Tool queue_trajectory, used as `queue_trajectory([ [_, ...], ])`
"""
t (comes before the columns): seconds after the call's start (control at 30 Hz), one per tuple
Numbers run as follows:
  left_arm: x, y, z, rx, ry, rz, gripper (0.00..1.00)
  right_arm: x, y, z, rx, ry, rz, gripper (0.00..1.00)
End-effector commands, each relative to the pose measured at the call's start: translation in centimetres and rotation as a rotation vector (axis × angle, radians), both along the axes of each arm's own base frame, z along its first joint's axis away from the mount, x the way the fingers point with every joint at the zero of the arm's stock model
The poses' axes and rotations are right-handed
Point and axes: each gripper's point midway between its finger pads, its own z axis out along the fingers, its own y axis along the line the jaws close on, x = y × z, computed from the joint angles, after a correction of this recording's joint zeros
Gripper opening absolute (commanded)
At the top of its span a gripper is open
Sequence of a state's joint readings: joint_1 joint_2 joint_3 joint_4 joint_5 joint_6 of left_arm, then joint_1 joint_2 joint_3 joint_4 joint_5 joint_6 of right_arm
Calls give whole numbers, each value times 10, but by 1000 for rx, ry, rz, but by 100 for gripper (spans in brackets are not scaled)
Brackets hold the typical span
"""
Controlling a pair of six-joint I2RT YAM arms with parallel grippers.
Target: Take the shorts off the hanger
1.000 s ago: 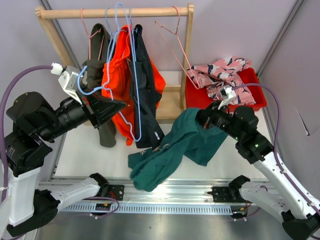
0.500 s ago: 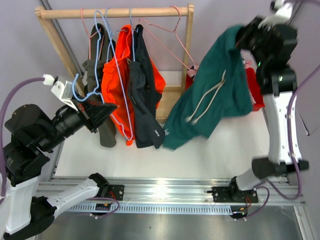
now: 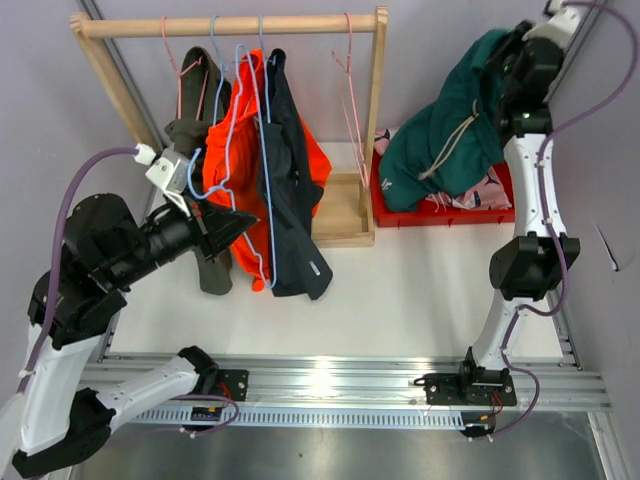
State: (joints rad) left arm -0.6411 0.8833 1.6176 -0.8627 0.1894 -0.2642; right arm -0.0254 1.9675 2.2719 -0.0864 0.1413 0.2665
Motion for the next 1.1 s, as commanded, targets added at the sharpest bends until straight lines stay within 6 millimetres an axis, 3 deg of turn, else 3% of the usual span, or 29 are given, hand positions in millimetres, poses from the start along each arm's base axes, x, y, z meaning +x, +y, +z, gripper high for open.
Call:
queue_trajectory([
  [0.0,9,-21,12,-36,-10,-59,0,19,9,-30,-5,-20,41,78],
  [0.03,13,-24,11,-31,0,-61,0,24,7,-50,3,26,36,97],
  [0.07,22,-34,4,-8,36,-74,0,28,5,-83,16,118,27,100],
  [0.13,27,-42,7,-2,54,-93,0,25,2,-111,51,204,3,99],
  [0.2,40,-56,-7,32,104,-97,0,7,3,-134,70,244,4,99],
  [0.27,47,-61,-7,46,120,-79,0,-8,6,-124,85,167,21,99],
  [0.3,53,-67,-16,73,148,-68,0,-28,8,-134,88,180,25,100],
  [0.37,58,-69,-14,70,147,-50,0,-47,8,-133,98,169,28,99],
  [0.4,61,-71,-14,66,149,-44,0,-64,8,-120,98,143,28,100],
  [0.43,69,-75,-16,63,158,-24,0,-73,7,-139,108,179,23,99],
  [0.5,77,-78,-14,51,155,1,0,-90,10,-141,116,176,45,99],
  [0.67,123,-86,-6,105,111,115,0,-149,22,-146,125,163,102,99],
  [0.73,134,-84,35,89,26,146,0,-171,27,-146,123,154,124,100],
  [0.77,157,-96,6,172,90,166,0,-178,28,-144,122,151,130,99],
  [0.83,165,-94,48,110,10,177,0,-197,31,-135,120,130,142,99],
  [0.87,180,-95,52,79,-2,182,0,-203,31,-138,119,136,142,99],
  [0.9,188,-100,42,69,30,162,0,-210,31,-136,119,130,140,99],
  [1.07,234,-80,51,-10,8,247,0,-246,43,-122,115,88,205,99],
])
